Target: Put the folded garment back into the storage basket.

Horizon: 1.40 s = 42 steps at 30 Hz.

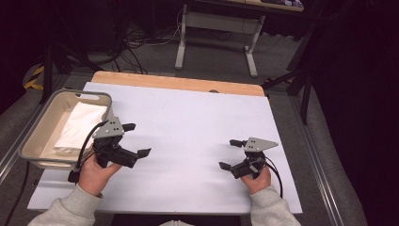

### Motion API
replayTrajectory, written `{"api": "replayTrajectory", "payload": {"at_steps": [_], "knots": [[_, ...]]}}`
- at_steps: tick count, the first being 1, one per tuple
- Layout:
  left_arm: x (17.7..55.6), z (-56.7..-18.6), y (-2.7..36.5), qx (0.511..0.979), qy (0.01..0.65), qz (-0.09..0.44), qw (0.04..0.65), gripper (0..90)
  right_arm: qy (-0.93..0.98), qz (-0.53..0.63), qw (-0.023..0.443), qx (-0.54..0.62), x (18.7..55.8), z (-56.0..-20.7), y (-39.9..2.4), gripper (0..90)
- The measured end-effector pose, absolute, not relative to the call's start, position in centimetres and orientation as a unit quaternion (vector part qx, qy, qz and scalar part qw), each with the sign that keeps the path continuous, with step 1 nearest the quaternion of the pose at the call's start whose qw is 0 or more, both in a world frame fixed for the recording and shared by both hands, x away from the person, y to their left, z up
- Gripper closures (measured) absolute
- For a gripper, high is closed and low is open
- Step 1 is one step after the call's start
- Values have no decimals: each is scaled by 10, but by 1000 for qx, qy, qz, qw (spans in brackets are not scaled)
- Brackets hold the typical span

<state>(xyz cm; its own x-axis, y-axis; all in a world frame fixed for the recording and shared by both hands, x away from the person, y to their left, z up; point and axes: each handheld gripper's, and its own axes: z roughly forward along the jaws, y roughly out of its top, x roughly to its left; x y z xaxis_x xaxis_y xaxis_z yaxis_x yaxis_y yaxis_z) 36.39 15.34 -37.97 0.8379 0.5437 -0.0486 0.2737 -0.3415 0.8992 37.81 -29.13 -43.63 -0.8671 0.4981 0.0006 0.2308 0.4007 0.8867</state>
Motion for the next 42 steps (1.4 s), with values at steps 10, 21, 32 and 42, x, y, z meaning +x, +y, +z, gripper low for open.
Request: {"api": "replayTrajectory", "payload": {"at_steps": [10, 21, 32, 42], "knots": [[372, -407, 135, 797, 238, 123, 541, 3, 826, 506, 132, 207, 368, -436, -286, 8], [382, -444, 118, 814, 238, 111, 518, 1, 825, 511, 127, 205, 361, -436, -285, 3], [382, -456, 118, 808, 233, 81, 535, 0, 824, 515, 121, 205, 361, -436, -286, 1], [382, -455, 119, 812, 238, 93, 525, 1, 824, 513, 118, 209, 363, -438, -286, 0]]}}
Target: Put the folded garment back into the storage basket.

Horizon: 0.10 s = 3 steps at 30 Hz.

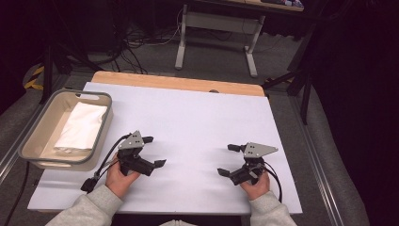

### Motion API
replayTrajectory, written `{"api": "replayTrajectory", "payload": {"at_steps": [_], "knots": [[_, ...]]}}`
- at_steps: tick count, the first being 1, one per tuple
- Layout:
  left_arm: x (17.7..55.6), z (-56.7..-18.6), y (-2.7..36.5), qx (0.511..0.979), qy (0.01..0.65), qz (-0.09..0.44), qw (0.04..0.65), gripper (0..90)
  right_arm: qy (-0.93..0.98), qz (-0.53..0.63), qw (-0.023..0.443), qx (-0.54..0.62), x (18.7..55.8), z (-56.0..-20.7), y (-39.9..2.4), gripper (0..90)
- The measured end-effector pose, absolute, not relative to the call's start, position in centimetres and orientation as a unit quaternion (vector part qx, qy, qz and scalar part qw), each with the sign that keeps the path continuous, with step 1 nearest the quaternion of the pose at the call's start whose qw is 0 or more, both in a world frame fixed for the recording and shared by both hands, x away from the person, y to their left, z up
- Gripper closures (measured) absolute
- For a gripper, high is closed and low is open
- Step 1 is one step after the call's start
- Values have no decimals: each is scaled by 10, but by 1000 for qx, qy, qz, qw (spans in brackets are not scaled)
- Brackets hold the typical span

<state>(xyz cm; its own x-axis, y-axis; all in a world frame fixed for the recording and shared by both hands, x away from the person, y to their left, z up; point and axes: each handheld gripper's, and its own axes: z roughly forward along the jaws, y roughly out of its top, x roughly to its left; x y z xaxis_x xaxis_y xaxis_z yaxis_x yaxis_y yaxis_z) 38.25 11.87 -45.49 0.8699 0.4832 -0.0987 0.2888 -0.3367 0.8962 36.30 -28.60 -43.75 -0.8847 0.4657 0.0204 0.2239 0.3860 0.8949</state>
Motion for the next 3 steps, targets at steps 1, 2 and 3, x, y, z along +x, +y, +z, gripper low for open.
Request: {"api": "replayTrajectory", "payload": {"at_steps": [1, 2, 3], "knots": [[383, -455, 119, 812, 240, 93, 523, 0, 824, 513, 118, 210, 363, -438, -286, 0], [383, -455, 119, 813, 244, 92, 521, 0, 824, 513, 117, 213, 364, -438, -287, 0], [383, -455, 119, 813, 244, 92, 521, 0, 824, 513, 117, 213, 364, -438, -287, 0]]}}
